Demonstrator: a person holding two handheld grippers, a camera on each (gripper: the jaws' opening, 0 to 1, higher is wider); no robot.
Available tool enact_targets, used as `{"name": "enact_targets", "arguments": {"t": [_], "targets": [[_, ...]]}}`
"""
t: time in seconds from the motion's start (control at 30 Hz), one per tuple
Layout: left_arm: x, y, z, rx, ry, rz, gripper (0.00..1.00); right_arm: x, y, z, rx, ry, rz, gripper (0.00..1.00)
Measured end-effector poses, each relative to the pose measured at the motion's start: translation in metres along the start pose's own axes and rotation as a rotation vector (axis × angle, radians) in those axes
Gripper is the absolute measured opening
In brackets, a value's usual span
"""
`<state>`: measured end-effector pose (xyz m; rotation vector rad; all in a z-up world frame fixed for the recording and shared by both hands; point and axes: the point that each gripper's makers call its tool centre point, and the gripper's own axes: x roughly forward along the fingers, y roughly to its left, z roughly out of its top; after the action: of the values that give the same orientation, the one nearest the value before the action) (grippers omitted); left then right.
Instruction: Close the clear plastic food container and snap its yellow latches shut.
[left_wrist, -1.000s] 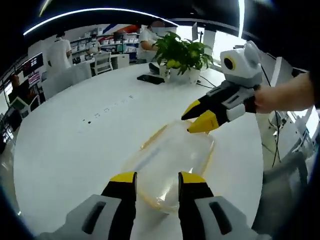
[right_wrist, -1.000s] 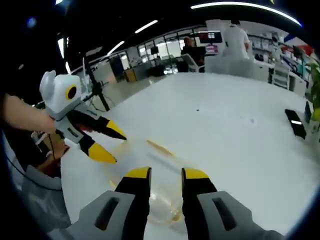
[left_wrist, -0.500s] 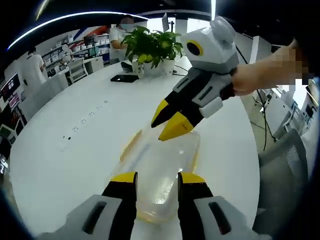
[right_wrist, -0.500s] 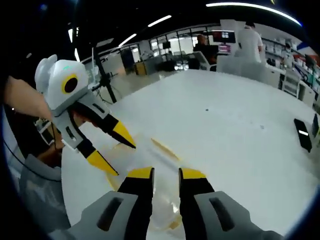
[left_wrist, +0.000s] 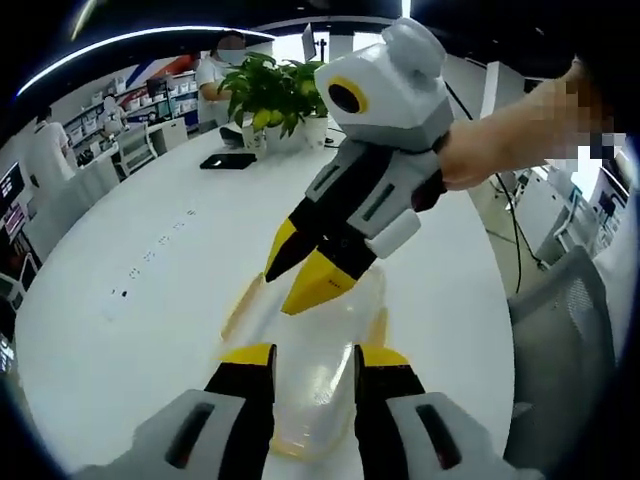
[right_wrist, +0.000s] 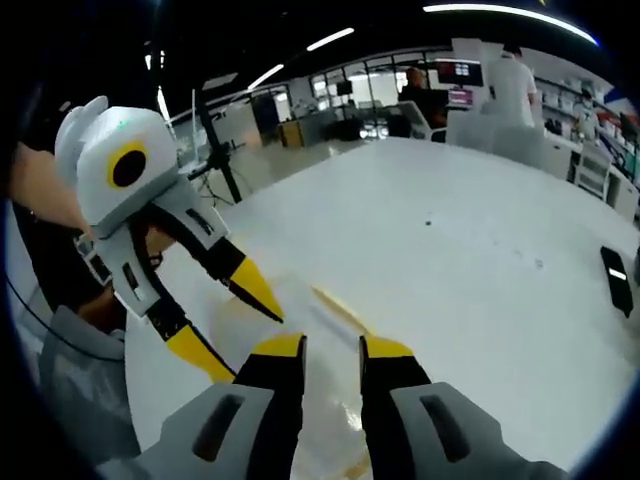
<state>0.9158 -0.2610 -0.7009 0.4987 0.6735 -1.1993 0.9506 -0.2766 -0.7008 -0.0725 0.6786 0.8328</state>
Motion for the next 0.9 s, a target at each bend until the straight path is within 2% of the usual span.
{"name": "enact_targets", "arguments": {"t": [0.33,0.57,0.7,0.9], "targets": [[0.004,-0.013,0.005,0.026,-0.008,-0.029,0.24,0.006,-0.001,0.0,-0.011,0.012,0.01,0.18],[0.008,-0.021,0.006,0.077,-0.002,-0.043,0.24,0.009,0.002,0.006,-0.035,0.012,0.021,0.2],[0.009,-0.027,0.006,0.122,-0.004,-0.058,0.24,0.011,0.001,0.006,-0.089,0.042,0.051,0.22],[0.012,-0.028,0.008,0.132,-0.005,-0.06,0.24,0.017,-0.001,0.004,-0.184,0.104,0.1,0.25]]}}
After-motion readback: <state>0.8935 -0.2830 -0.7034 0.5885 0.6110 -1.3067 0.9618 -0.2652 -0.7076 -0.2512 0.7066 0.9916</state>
